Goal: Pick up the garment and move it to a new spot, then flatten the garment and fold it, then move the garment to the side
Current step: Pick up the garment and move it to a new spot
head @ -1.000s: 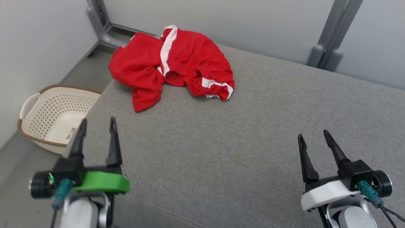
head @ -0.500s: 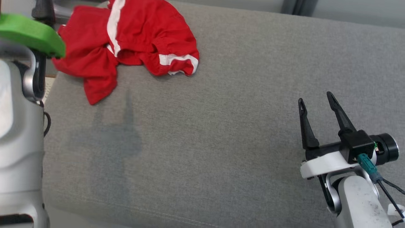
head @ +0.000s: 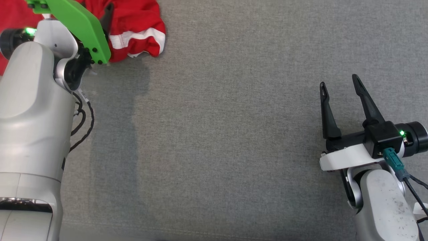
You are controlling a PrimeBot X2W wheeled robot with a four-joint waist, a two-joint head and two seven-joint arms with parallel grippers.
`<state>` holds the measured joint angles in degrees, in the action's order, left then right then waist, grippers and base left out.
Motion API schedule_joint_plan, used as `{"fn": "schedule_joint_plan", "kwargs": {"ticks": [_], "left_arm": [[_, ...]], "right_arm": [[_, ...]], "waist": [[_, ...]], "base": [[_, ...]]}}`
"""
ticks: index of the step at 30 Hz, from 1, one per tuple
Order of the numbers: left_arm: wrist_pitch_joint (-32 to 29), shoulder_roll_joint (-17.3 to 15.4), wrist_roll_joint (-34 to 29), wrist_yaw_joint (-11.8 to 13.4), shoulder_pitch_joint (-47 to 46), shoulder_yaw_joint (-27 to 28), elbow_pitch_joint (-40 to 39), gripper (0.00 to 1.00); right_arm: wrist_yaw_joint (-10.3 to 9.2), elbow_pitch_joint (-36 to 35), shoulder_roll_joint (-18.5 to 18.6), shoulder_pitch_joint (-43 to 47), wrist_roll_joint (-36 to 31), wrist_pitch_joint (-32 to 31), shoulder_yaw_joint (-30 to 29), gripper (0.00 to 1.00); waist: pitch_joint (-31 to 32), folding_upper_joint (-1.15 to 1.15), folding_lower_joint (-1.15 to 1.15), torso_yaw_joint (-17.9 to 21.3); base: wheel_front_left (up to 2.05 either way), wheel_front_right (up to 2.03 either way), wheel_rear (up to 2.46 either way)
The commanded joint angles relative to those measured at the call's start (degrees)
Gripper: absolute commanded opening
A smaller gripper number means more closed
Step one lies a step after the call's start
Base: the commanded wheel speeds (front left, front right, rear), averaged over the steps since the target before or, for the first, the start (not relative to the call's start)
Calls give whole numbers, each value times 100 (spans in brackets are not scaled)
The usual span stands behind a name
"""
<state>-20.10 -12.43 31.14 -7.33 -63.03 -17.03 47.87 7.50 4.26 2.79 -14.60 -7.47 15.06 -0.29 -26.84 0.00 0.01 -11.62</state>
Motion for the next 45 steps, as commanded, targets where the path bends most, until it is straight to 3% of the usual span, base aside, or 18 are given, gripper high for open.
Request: {"fn": "schedule_joint_plan", "kwargs": {"ticks": [1,3,10,11,12,13,14,17,26,35,45], "left_arm": [[-157,-108,145,-13,75,-96,28,100],[-404,-273,221,-8,125,-215,194,100],[-865,-352,412,-10,140,-396,582,100],[-811,-341,465,-10,142,-391,580,66],[-711,-356,484,-10,125,-371,573,43],[-603,-381,485,-10,102,-349,583,33],[-488,-408,470,-3,79,-334,609,0],[-208,-467,363,87,-7,-357,696,0],[525,-599,268,36,-310,-395,696,0],[582,-659,227,-6,-492,-770,295,0],[253,-297,757,-14,-568,-1765,-987,0]], "right_arm": [[-2,-33,19,-90,-24,18,0,100],[-2,-36,18,-101,-18,18,0,100],[-2,-13,18,-129,5,19,-16,100],[-2,-10,17,-135,17,18,-15,100],[-2,-4,17,-140,25,19,-15,100],[-2,2,19,-147,36,19,-12,100],[-2,14,18,-153,55,19,-4,100],[-2,51,18,-164,103,19,17,100],[-2,203,18,-7,359,19,12,100],[-2,351,17,283,674,18,-10,100],[-2,483,16,745,909,18,-212,100]], "waist": [[-290,0,-1,239],[-325,0,-1,251],[-356,0,-1,290],[-357,0,-1,291],[-355,0,-1,291],[-350,0,-1,292],[-337,0,-1,293],[-261,0,-1,302],[414,0,-1,397],[1246,0,-1,628],[2145,0,-1,1186]], "base": [[0,0,0],[0,0,0],[0,0,0],[0,0,0],[0,0,0],[0,0,0],[0,0,0],[0,0,0],[0,0,0],[0,0,0],[0,0,0]]}}
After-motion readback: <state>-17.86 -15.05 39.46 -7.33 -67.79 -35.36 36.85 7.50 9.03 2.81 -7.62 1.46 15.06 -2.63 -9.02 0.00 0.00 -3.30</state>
